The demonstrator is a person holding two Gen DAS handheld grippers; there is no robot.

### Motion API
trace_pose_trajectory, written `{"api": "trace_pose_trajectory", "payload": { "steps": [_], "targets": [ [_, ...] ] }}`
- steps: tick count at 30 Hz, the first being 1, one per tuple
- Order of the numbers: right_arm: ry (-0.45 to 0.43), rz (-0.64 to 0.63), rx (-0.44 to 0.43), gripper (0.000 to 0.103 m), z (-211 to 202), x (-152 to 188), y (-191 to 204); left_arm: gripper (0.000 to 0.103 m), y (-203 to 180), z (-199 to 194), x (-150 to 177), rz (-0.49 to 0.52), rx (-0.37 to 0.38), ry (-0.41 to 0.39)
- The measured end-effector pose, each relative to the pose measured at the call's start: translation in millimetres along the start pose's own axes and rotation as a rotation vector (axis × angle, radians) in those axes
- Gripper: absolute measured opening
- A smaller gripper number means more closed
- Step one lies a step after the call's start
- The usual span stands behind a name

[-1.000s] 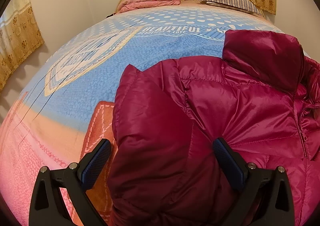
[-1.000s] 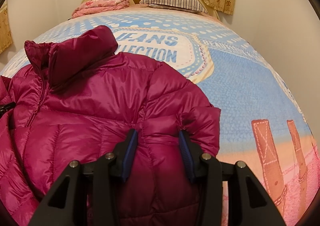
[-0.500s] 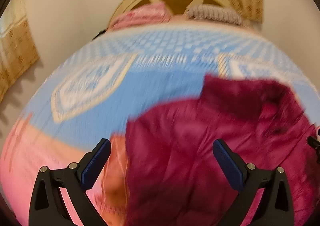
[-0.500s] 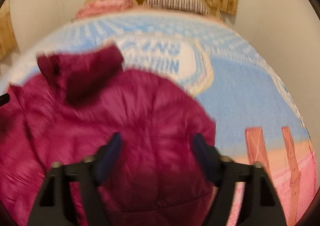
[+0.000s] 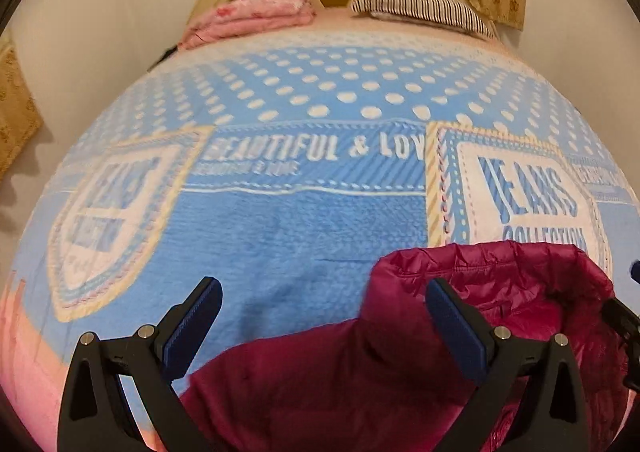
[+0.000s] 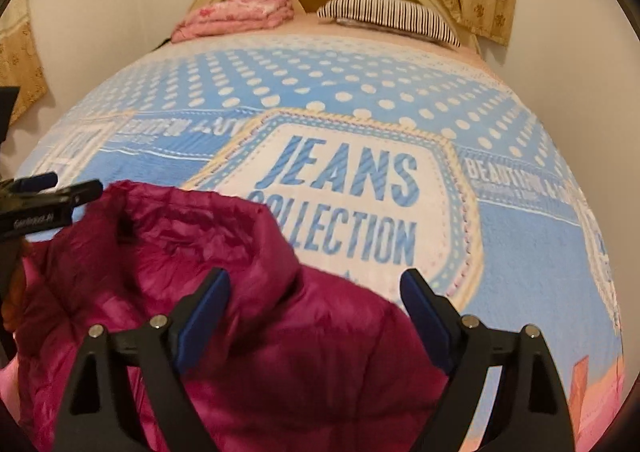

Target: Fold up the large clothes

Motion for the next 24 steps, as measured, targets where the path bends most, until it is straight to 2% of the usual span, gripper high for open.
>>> {"api": "trace_pose_trajectory", "payload": {
  "steps": [1, 2, 3, 5, 7, 8, 9, 12, 17, 24],
  "targets": [
    [0.016, 0.010, -0.008, 0.087, 9.5, -2.3, -4.0, 0.102, -3.4, 2.9, 0.8, 0.011, 0.014, 0.003],
    [0.030, 0.016, -0.017, 0.076, 15.0, -3.6, -6.2, 0.102, -7.3, 5.0, 2.8, 0.022, 0.029, 0.001],
    [0.046, 0.019, -0.029, 0.058, 18.8, -3.8, -7.9, 0.099, -10.5, 6.4, 4.3, 0.032, 0.034, -0.007],
    [0.078, 0.014, -0.058, 0.040, 25.3, -3.3, -8.6, 0.073, -17.1, 7.1, 7.8, 0.059, 0.070, -0.004],
    [0.076, -0.025, -0.063, 0.029, 24.5, -1.6, -4.7, 0.025, -22.5, 6.3, 11.0, 0.087, 0.124, 0.013],
    [0.073, -0.050, -0.058, 0.019, 22.3, 0.6, -2.1, 0.017, -24.6, 3.0, 12.2, 0.102, 0.136, 0.003],
    [0.070, -0.068, -0.057, 0.014, 20.3, 2.7, 1.0, 0.016, -25.0, -0.8, 13.0, 0.112, 0.131, -0.015],
    [0.064, -0.112, -0.031, 0.010, 15.4, 7.7, 5.5, 0.010, -23.1, -18.5, 18.2, 0.144, 0.130, -0.081],
    [0.036, -0.168, -0.006, 0.008, -2.9, 21.5, 12.1, 0.008, -8.2, -45.7, 44.0, 0.162, 0.134, -0.169],
    [0.021, -0.217, 0.027, 0.007, -15.1, 38.6, 15.4, 0.007, -2.1, -51.2, 83.5, 0.203, 0.107, -0.210]
  ]
}}
Point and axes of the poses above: each gripper's, at about its wrist camera, not at the fingertips, and z roughly the way its jaws point, y to its left, x to its underside, the point moved 3 cm from there along z, roughly the way its jaws point, and after that the axes turned 15 degrees about -x, right-handed, at the moved point
